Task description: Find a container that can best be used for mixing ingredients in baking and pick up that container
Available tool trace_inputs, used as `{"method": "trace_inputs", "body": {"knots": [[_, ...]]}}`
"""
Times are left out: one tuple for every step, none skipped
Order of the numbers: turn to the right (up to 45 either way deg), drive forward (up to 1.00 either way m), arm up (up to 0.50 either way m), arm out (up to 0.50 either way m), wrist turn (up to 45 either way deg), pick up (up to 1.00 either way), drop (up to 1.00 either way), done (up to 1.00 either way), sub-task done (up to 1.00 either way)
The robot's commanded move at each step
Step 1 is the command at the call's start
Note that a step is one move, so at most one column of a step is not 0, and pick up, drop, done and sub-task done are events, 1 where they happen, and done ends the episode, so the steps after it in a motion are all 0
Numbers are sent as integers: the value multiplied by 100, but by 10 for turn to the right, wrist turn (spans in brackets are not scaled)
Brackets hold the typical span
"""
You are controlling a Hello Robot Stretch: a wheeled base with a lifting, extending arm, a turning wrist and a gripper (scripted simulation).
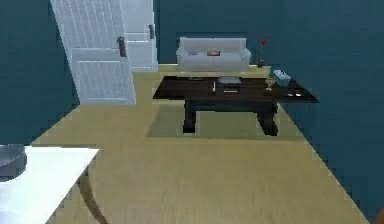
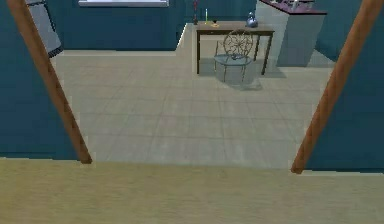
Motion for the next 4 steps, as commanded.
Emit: {"method": "trace_inputs", "body": {"knots": [[0,40,0,0,0,0,0,0,0],[-450,0,0,0,0,0,0,0,0],[-450,0,0,0,0,0,0,0,0],[-450,0,0,0,0,0,0,0,0]]}}
